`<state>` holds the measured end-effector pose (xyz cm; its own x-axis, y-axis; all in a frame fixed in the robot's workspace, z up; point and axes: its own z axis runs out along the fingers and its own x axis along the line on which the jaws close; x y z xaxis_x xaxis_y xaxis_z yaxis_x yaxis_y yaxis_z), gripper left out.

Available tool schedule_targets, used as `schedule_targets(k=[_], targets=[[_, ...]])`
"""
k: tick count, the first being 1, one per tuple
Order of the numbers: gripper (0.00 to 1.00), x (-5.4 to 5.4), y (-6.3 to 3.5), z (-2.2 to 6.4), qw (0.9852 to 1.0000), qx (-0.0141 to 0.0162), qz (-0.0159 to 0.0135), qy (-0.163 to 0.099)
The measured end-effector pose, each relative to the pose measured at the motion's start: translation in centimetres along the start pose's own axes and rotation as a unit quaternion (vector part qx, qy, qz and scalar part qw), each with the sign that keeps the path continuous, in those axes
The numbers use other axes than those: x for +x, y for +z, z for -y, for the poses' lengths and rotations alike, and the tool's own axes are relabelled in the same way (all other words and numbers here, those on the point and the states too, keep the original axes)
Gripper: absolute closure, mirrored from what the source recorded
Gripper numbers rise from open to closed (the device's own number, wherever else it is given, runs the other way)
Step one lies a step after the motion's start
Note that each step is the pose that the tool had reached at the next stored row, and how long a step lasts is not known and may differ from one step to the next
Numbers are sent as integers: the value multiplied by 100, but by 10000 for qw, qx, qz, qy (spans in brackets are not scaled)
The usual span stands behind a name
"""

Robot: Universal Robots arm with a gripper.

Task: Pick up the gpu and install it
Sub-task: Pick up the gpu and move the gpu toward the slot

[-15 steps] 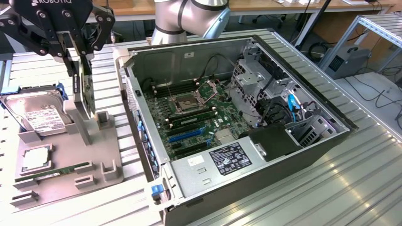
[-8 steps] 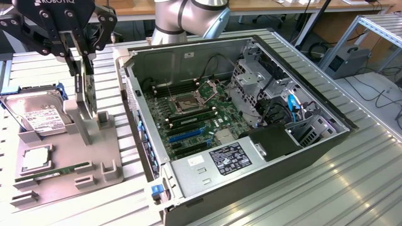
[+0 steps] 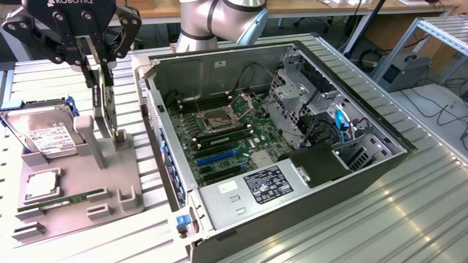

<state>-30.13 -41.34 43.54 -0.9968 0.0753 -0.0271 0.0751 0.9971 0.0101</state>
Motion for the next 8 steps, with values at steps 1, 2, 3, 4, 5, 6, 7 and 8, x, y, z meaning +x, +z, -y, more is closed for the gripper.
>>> schedule_targets(k=[1,2,3,4,5,6,7,8], targets=[[73,-6,0,0,10000,0,0,0],[73,-12,0,-1,10000,0,0,0],[73,-17,0,-1,10000,0,0,0],[73,-23,1,-2,10000,0,0,0],[73,-29,1,-2,10000,0,0,0],[73,-33,1,-2,10000,0,0,0],[73,-39,1,-3,10000,0,0,0],[73,-43,1,-3,10000,0,0,0]])
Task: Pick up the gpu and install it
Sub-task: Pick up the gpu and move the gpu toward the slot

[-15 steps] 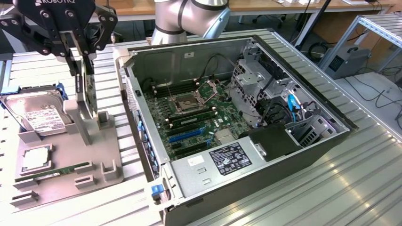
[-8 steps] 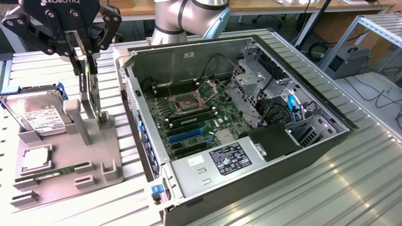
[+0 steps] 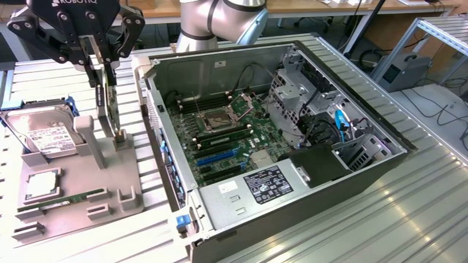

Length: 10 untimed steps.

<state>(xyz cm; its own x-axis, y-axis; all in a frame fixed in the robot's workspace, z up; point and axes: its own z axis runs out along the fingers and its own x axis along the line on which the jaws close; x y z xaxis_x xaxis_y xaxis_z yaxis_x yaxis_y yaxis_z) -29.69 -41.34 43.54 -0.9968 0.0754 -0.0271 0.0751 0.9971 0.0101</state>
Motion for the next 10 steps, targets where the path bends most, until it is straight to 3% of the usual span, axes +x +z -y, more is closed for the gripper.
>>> schedule_targets(k=[10], targets=[[73,-48,1,-3,10000,0,0,0]])
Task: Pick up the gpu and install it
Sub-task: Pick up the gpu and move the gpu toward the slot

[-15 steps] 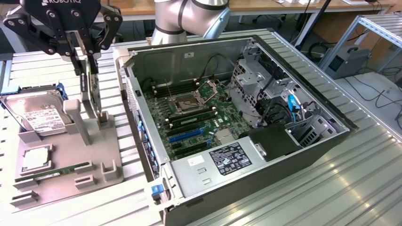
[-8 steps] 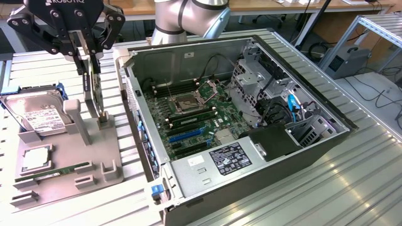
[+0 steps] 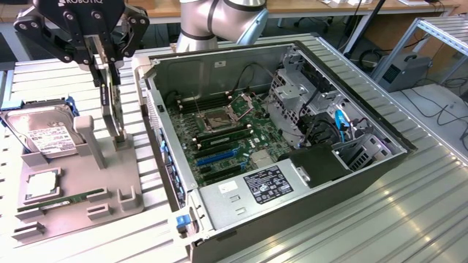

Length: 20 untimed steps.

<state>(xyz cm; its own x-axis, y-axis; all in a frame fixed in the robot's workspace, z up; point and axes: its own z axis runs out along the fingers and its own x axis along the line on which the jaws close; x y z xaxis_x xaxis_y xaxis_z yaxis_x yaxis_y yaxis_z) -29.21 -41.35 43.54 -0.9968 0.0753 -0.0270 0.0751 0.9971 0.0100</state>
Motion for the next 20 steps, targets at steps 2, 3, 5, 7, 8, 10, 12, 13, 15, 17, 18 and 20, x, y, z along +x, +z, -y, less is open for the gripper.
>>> schedule_targets(k=[2,3,5,7,8,10,12,13,15,17,18,20], targets=[[73,-9,0,-1,10000,0,0,0],[73,-14,1,-1,10000,0,0,0],[73,-23,1,-2,10000,0,0,0],[73,-30,1,-2,10000,0,0,0],[73,-33,1,-3,10000,0,0,0],[73,-40,1,-3,10000,0,0,0],[73,-55,1,-4,10000,0,0,0],[73,-64,2,-5,10000,0,0,0],[73,-76,2,-6,10000,0,0,0],[73,-86,3,-7,10000,0,0,0],[73,-94,3,-7,10000,0,0,0],[73,-104,3,-8,10000,0,0,0]])
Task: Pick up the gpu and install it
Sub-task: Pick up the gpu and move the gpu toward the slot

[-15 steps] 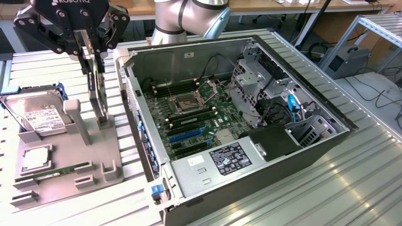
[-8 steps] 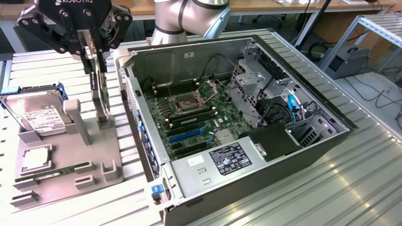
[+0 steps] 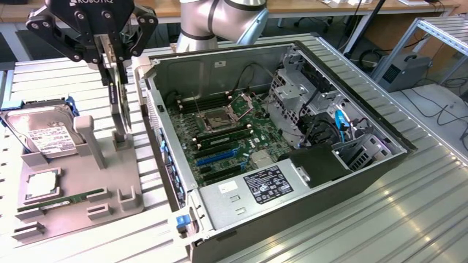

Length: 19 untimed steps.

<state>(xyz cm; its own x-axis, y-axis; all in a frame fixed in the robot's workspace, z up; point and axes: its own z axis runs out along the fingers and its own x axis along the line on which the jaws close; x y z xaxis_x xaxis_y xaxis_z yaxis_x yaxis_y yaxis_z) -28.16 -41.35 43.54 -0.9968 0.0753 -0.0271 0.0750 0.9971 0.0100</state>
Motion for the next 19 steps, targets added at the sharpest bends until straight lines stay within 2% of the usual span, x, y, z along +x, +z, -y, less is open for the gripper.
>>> schedule_targets(k=[19], targets=[[73,-90,3,-7,10000,0,0,0]])
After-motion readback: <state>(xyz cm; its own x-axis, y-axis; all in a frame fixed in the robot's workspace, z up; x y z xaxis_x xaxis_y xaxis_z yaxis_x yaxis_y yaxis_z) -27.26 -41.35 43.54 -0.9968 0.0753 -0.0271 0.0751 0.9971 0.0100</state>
